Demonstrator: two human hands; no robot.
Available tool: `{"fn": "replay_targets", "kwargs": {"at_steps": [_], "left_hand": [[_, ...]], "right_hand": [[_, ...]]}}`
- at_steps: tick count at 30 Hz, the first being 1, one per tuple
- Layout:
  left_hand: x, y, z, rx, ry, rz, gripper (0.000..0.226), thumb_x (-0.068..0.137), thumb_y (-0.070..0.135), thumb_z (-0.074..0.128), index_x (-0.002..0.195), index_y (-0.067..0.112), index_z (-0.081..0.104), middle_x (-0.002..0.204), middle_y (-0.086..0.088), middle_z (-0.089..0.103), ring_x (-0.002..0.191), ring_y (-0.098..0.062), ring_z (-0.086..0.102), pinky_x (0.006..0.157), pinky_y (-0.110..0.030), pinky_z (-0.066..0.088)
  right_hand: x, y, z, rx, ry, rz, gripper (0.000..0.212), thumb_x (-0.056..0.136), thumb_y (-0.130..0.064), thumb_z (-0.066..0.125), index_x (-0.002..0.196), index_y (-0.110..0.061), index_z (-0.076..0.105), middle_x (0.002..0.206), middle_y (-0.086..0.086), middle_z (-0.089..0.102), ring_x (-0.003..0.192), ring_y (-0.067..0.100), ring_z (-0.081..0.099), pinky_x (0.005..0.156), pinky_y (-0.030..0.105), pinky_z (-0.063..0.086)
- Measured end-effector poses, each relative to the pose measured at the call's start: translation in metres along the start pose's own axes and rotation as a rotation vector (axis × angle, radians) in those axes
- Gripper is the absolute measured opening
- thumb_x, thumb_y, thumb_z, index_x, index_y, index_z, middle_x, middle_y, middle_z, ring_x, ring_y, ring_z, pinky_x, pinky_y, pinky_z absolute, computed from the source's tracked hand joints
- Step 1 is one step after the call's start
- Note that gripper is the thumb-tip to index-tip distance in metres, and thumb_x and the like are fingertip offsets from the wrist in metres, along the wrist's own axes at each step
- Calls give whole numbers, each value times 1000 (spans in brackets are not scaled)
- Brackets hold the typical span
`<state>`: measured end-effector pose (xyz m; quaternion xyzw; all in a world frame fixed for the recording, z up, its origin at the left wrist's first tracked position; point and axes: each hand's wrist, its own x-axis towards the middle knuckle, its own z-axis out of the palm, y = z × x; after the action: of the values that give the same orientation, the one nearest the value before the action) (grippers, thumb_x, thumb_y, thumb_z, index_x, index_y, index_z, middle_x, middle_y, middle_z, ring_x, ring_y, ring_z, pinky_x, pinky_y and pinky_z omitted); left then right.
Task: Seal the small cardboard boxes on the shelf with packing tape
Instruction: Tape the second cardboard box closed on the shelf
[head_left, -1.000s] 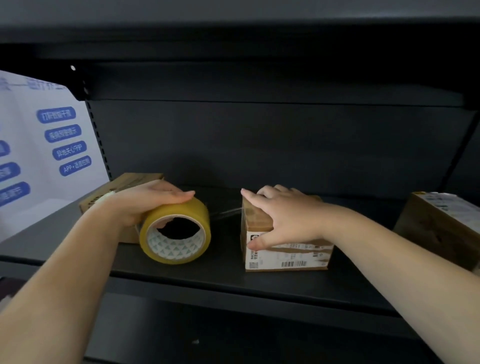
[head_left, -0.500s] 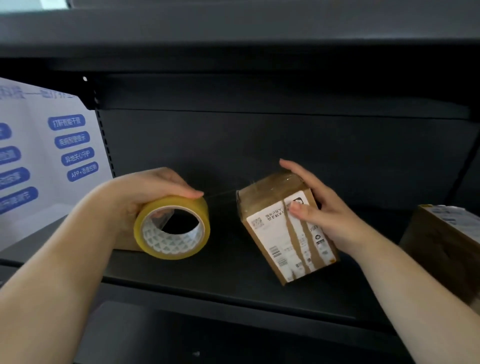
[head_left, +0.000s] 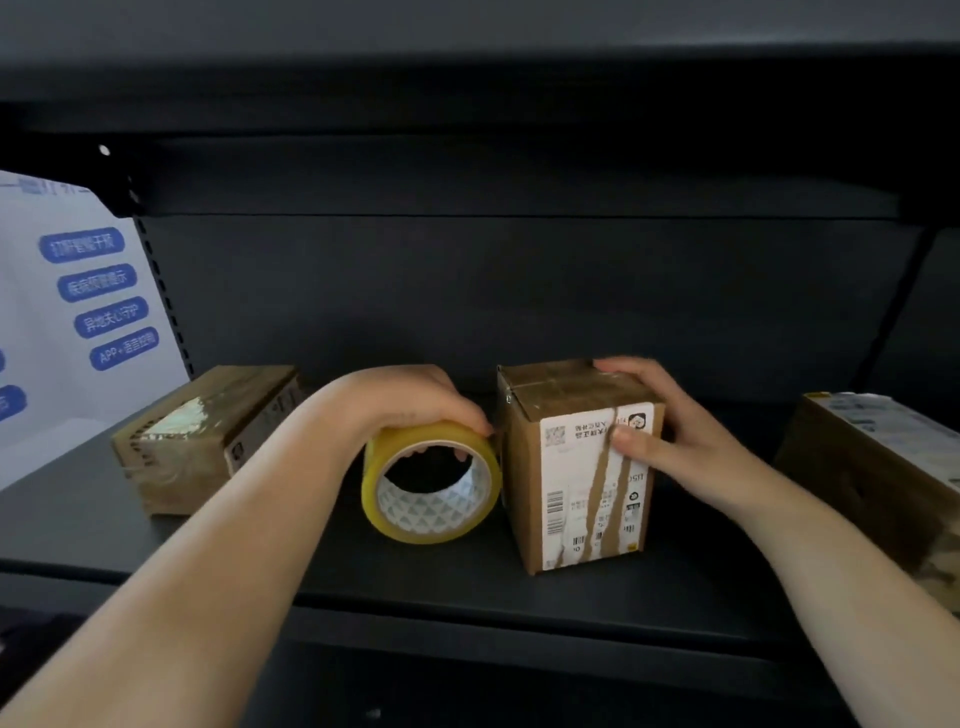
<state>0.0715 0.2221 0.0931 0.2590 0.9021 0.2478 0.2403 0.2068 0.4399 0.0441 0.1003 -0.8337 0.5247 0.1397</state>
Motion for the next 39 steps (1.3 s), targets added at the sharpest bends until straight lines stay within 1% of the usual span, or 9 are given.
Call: {"fn": "replay_targets", "kwargs": {"at_steps": [4,8,12,15,18,22,28,34,39], "left_hand": [[4,12,4,63,17,32,26,72,44,69,61,21,72,61,1,67,64,-17,63,80,-37,53],[4,13,0,78,-17,34,24,71,42,70,62,20,72,62,-1,68,66,-19,63,80,-38,52],[8,12,3,127,45,74,22,71,42,70,74,20,73,70,1,73,73,-16,68,69,-30,53],[10,8,4,140,86,57,21,68,44,71,70,24,72,60,9,72,65,-9,67,57,-24,47],[9,-4,1,53,35,99,32,65,52,71,75,22,75,71,3,74,72,-13,70,66,-28,53],[-3,-36,-10,-443,-152,326,53,51,70,74,66,19,74,49,-3,57,44,-13,54,47,-22,46],[-11,-55,-30,-767,-399,703,30,73,39,73,75,8,70,52,-5,65,48,-16,62,59,-24,51],[-25,-52,-54,-542,-91,291,51,38,61,85,51,15,68,34,3,44,27,-8,40,30,-19,35],[-26,-50,-45,-245,-32,194,56,42,70,77,59,17,72,38,1,45,31,-11,42,32,-21,37]], "right_hand": [[14,-46,-20,-759,-121,36,68,56,-77,61,110,-38,50,119,-22,41,109,4,45,83,22,40],[47,-89,-6,-1161,-367,76,78,54,-73,67,118,-33,44,124,-11,46,97,7,45,67,24,34],[74,-99,19,-1026,-623,77,105,58,-54,79,143,-38,18,139,-9,37,117,12,43,90,32,44],[82,-89,29,-957,-724,140,102,61,-48,80,143,-36,20,133,-6,44,113,14,49,93,38,48],[79,-76,26,-899,-646,70,96,61,-51,78,140,-39,24,128,-7,40,113,13,45,93,36,46],[69,-64,11,-696,-502,19,85,64,-48,77,134,-49,30,120,-12,40,107,9,45,83,26,44],[51,-55,-3,-279,-343,-21,81,63,-34,80,130,-51,38,129,-22,42,109,-2,51,83,12,46],[32,-33,-10,46,-205,-34,72,60,-32,78,126,-41,51,114,0,58,100,17,64,78,29,53],[23,-5,-1,176,-142,-27,59,59,-31,78,116,-36,61,105,-5,66,98,20,65,74,30,53]]}}
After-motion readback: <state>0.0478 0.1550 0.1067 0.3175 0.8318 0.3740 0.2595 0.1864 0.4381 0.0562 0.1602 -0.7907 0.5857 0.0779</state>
